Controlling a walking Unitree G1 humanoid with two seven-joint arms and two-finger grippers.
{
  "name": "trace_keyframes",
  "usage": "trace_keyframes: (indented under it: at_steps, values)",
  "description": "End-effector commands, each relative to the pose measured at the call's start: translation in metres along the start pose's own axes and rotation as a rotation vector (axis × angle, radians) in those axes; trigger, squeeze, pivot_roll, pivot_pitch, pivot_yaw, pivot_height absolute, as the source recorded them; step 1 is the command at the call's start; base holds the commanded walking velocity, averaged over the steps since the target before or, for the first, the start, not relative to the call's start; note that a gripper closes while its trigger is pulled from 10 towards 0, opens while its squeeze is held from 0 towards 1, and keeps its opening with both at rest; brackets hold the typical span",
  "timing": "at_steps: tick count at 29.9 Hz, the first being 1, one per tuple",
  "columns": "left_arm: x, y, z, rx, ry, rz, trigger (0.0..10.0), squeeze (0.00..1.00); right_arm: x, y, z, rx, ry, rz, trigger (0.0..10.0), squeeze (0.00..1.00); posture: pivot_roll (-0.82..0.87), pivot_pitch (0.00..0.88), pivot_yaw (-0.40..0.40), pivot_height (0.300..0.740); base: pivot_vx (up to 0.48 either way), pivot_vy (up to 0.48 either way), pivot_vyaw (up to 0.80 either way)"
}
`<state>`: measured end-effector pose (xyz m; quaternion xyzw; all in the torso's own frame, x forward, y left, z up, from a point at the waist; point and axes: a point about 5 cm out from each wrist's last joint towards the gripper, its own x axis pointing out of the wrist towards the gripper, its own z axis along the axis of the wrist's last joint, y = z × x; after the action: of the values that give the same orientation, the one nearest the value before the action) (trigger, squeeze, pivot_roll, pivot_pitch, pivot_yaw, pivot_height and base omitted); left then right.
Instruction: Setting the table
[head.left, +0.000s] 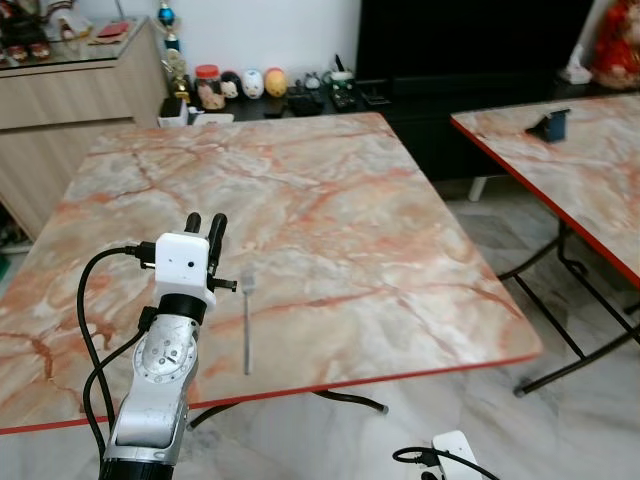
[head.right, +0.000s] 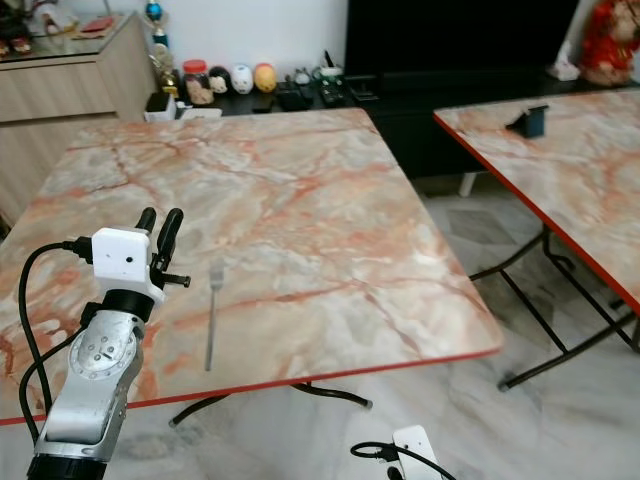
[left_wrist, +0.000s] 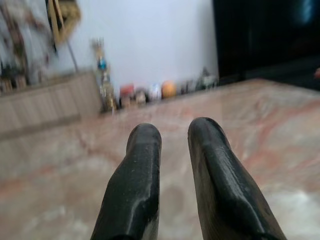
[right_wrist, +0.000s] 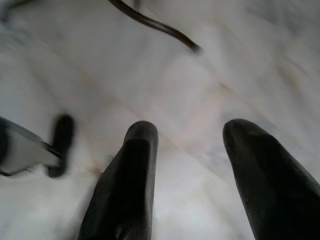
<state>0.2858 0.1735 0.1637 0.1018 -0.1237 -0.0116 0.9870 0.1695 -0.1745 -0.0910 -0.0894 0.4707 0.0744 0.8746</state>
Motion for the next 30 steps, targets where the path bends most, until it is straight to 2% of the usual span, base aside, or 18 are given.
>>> trace_keyframes:
  at_steps: [1, 4, 5, 6, 7, 9, 15, 18, 19, 25, 28, 29, 30]
  values:
    - [-0.001, -0.011, -0.008, -0.085, 0.07, -0.065, 10.0, 0.0, -0.002, -0.005, -0.006, 0.003, 0.016, -0.013, 10.0, 0.0, 0.02, 0.0, -0.001, 0.74, 0.0, 0.0, 0.0]
    - [-0.004, -0.015, -0.016, -0.124, 0.137, -0.108, 10.0, 0.0, -0.002, -0.005, -0.006, 0.003, 0.017, -0.015, 10.0, 0.0, 0.02, 0.0, -0.002, 0.74, 0.0, 0.0, 0.0]
    - [-0.007, -0.018, -0.023, -0.15, 0.197, -0.137, 10.0, 0.0, -0.002, -0.005, -0.006, 0.003, 0.018, -0.016, 10.0, 0.0, 0.02, 0.0, 0.0, 0.74, 0.0, 0.0, 0.0]
    - [-0.008, -0.019, -0.026, -0.166, 0.217, -0.143, 10.0, 0.03, -0.002, -0.005, -0.006, 0.002, 0.019, -0.017, 10.0, 0.0, 0.02, 0.0, 0.0, 0.74, 0.0, 0.0, 0.0]
    - [-0.008, -0.021, -0.027, -0.19, 0.235, -0.148, 10.0, 0.99, -0.002, -0.005, -0.007, 0.002, 0.019, -0.018, 10.0, 0.0, 0.02, 0.0, -0.001, 0.74, 0.0, 0.0, 0.0]
    - [-0.009, -0.022, -0.028, -0.208, 0.25, -0.154, 10.0, 1.0, -0.002, -0.005, -0.007, 0.002, 0.02, -0.019, 10.0, 0.0, 0.02, 0.0, -0.001, 0.74, 0.0, 0.0, 0.0]
    - [-0.014, -0.023, -0.029, -0.152, 0.301, -0.217, 10.0, 1.0, -0.002, -0.005, -0.007, 0.002, 0.022, -0.022, 10.0, 0.0, 0.02, 0.0, 0.0, 0.74, 0.0, 0.0, 0.0]
    - [-0.02, -0.025, -0.034, -0.104, 0.378, -0.273, 10.0, 1.0, -0.002, -0.005, -0.006, 0.0, 0.023, -0.022, 10.0, 0.0, 0.02, 0.0, 0.0, 0.74, 0.0, 0.0, 0.0]
    - [-0.02, -0.027, -0.037, -0.051, 0.392, -0.294, 10.0, 1.0, -0.002, -0.005, -0.006, -0.003, 0.025, -0.021, 10.0, 0.0, 0.02, 0.0, 0.0, 0.74, 0.0, 0.0, 0.0]
    - [-0.014, -0.028, -0.039, -0.051, 0.415, -0.293, 10.0, 1.0, -0.002, -0.005, -0.006, -0.003, 0.026, -0.021, 10.0, 0.0, 0.02, 0.0, 0.0, 0.74, 0.0, 0.0, 0.0]
    - [-0.01, -0.03, -0.044, -0.013, 0.463, -0.285, 10.0, 1.0, -0.001, -0.005, -0.006, -0.003, 0.027, -0.021, 10.0, 0.0, 0.02, 0.0, 0.001, 0.74, 0.0, 0.0, 0.0]
    - [-0.009, -0.03, -0.046, -0.011, 0.478, -0.273, 10.0, 0.66, -0.001, -0.005, -0.006, -0.003, 0.027, -0.022, 10.0, 0.0, 0.02, 0.0, 0.002, 0.74, 0.0, 0.0, 0.0]
    - [-0.007, -0.03, -0.049, -0.019, 0.491, -0.254, 10.0, 0.0, -0.001, -0.005, -0.006, -0.002, 0.028, -0.023, 10.0, 0.0, 0.01, 0.0, 0.004, 0.74, 0.0, 0.0, 0.0]
